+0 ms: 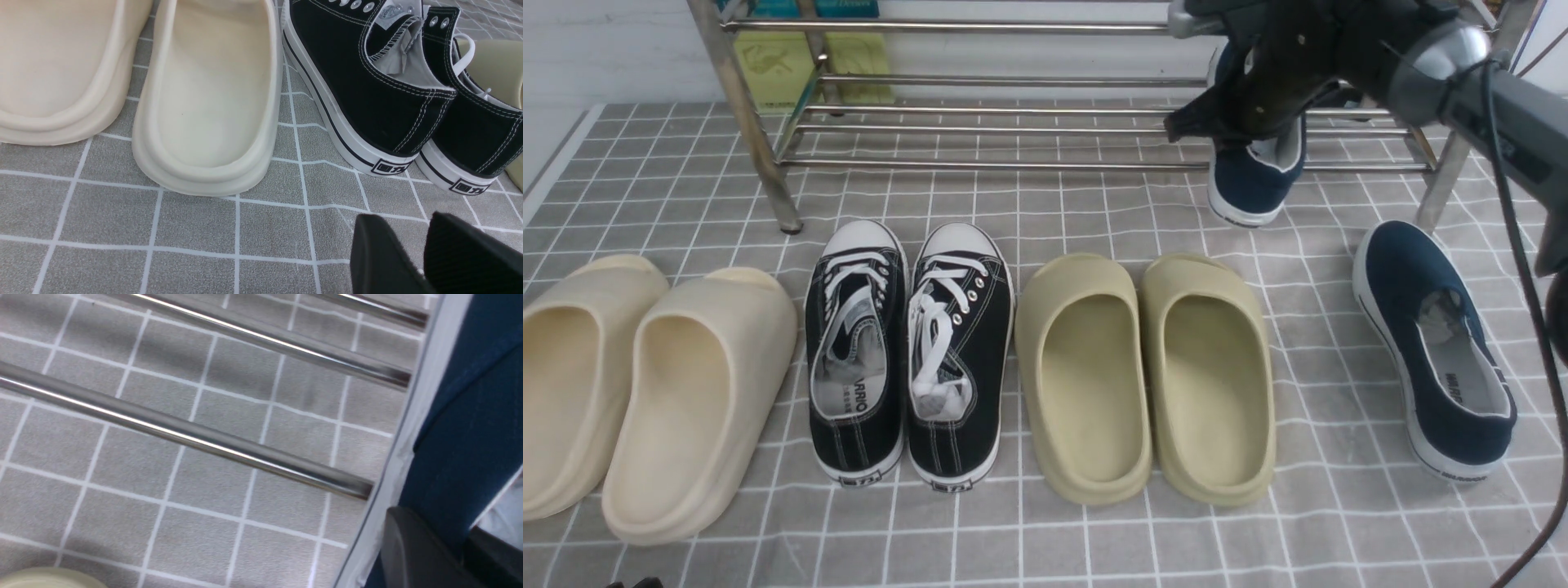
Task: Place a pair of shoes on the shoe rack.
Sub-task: Use the right arm to put a shoe into the shoe rack, then use the right arm to grab the shoe closest to it
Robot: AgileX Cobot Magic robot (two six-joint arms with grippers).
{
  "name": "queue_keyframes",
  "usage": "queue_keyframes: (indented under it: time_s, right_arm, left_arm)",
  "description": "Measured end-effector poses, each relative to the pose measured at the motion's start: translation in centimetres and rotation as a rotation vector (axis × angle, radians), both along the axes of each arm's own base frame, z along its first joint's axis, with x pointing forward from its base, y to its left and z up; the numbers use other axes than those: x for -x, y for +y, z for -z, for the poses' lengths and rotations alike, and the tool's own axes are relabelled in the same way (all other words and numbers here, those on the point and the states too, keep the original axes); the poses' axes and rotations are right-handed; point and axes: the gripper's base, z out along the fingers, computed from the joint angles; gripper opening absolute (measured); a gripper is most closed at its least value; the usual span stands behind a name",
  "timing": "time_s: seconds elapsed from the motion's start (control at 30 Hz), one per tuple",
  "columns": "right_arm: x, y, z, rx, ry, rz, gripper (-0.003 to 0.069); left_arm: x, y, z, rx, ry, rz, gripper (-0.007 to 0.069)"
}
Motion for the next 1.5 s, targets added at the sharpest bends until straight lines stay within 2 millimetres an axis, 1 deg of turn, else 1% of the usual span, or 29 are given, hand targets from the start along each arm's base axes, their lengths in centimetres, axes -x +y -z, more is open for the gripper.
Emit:
queue_keyframes:
  time_s: [0.07, 0.1, 0.13, 0.17, 0.2, 0.23, 0.3, 0.33, 0.4, 0.47, 0.5, 0.53, 0.57, 0.6, 0.67, 0.73, 0.8, 0.83, 0.9, 1.0, 1.07, 1.1, 1.13, 1.2, 1.27, 1.33, 1.37, 1.43, 1.5]
  right_arm:
    - [-0.1, 0.1, 0.3, 0.002, 0.000, -0.013, 0.0155]
    - [-0.1, 0.1, 0.3, 0.003, -0.001, -0.014, 0.0164]
    - [-0.2, 0.0, 0.1, 0.004, -0.004, -0.013, 0.0248]
    - [-0.2, 0.0, 0.1, 0.006, -0.003, -0.012, 0.0260]
    - [0.1, -0.2, -0.3, 0.014, 0.011, -0.011, 0.0353]
    - [0.3, -0.3, -0.5, 0.019, 0.022, -0.010, 0.0400]
    - [1.1, -0.6, -2.0, 0.038, 0.032, -0.023, 0.0524]
    - [1.1, -0.6, -2.2, 0.039, 0.031, -0.024, 0.0524]
    - [2.5, -1.0, -5.5, 0.037, -0.004, -0.032, 0.0613]
    - [4.6, -1.8, -10.0, 0.022, -0.062, -0.030, 0.0638]
    - [4.8, -1.8, -10.4, 0.021, -0.064, -0.029, 0.0638]
    - [6.4, -2.4, -13.0, 0.011, -0.099, -0.023, 0.0636]
    - [6.9, -2.6, -13.8, 0.005, -0.112, -0.018, 0.0634]
    - [8.7, -3.3, -15.7, -0.006, -0.132, 0.003, 0.0622]
    - [11.2, -4.9, -17.6, -0.019, -0.133, 0.052, 0.0592]
    - [12.1, -5.7, -17.6, -0.016, -0.115, 0.073, 0.0580]
    - [13.9, -7.9, -15.1, 0.016, 0.014, 0.140, 0.0561]
    - [13.9, -8.0, -15.1, 0.015, 0.016, 0.145, 0.0560]
    - [14.9, -9.5, -9.5, 0.055, 0.206, 0.208, 0.0556]
    - [15.8, -10.0, -2.6, 0.064, 0.333, 0.251, 0.0552]
    - [16.3, -10.0, 0.7, 0.056, 0.371, 0.255, 0.0536]
    - [16.3, -9.9, 0.7, 0.052, 0.363, 0.255, 0.0533]
    - [16.6, -9.9, 3.0, 0.044, 0.380, 0.252, 0.0489]
    - [16.6, -9.8, 4.0, 0.043, 0.385, 0.251, 0.0454]
    - [16.4, -9.8, 6.1, 0.053, 0.421, 0.249, 0.0325]
    - [16.3, -9.8, 7.2, 0.063, 0.448, 0.249, 0.0202]
    - [16.3, -9.8, 7.3, 0.063, 0.449, 0.249, 0.0191]
    - [16.4, -9.7, 6.8, 0.060, 0.440, 0.247, 0.0059]
    - [16.6, -9.6, 5.8, 0.064, 0.437, 0.246, 0.0022]
  left_arm:
    - [0.0, 0.0, 0.0, 0.000, 0.000, 0.000, 0.0200]
    - [0.0, 0.0, 0.0, 0.000, 0.000, 0.000, 0.0200]
    - [0.0, 0.0, 0.0, 0.000, 0.000, 0.000, 0.0202]
    - [0.0, 0.0, 0.0, 0.000, 0.000, 0.000, 0.0202]
    - [0.0, 0.0, 0.0, 0.000, 0.000, 0.000, 0.0204]
    - [0.0, 0.0, 0.0, 0.000, 0.000, 0.000, 0.0204]
    - [0.0, 0.0, 0.0, 0.000, 0.000, 0.000, 0.0206]
    - [0.0, 0.0, 0.0, 0.000, 0.000, 0.000, 0.0206]
    - [0.0, 0.0, 0.0, 0.000, 0.000, 0.000, 0.0206]
    - [0.0, 0.0, 0.0, 0.000, 0.000, 0.000, 0.0206]
    - [0.0, 0.0, 0.0, 0.000, 0.000, 0.000, 0.0206]
    - [0.0, 0.0, 0.0, 0.000, 0.000, 0.000, 0.0207]
    - [0.0, 0.0, 0.0, 0.000, 0.000, 0.000, 0.0207]
    - [0.0, 0.0, 0.0, 0.000, 0.000, 0.000, 0.0207]
    - [0.0, 0.0, 0.0, 0.000, 0.000, 0.000, 0.0209]
    - [0.0, 0.0, 0.0, 0.000, 0.000, 0.000, 0.0211]
    - [0.0, 0.0, 0.0, 0.000, 0.000, 0.000, 0.0216]
    - [0.0, 0.0, 0.0, 0.000, 0.000, 0.000, 0.0216]
    - [0.0, 0.0, 0.0, 0.000, 0.000, 0.000, 0.0218]
    - [0.0, 0.0, 0.0, 0.000, 0.000, 0.000, 0.0220]
    - [0.0, 0.0, 0.0, 0.000, 0.000, 0.000, 0.0223]
    - [0.0, 0.0, 0.0, 0.000, 0.000, 0.000, 0.0223]
    - [0.0, 0.0, 0.0, 0.000, 0.000, 0.000, 0.0226]
    - [0.0, 0.0, 0.0, 0.000, 0.000, 0.000, 0.0227]
    - [0.0, 0.0, 0.0, 0.000, 0.000, 0.000, 0.0227]
    - [0.0, 0.0, 0.0, 0.000, 0.000, 0.000, 0.0227]
    - [0.0, 0.0, 0.0, 0.000, 0.000, 0.000, 0.0227]
    - [0.0, 0.0, 0.0, 0.000, 0.000, 0.000, 0.0227]
    - [0.0, 0.0, 0.0, 0.000, 0.000, 0.000, 0.0228]
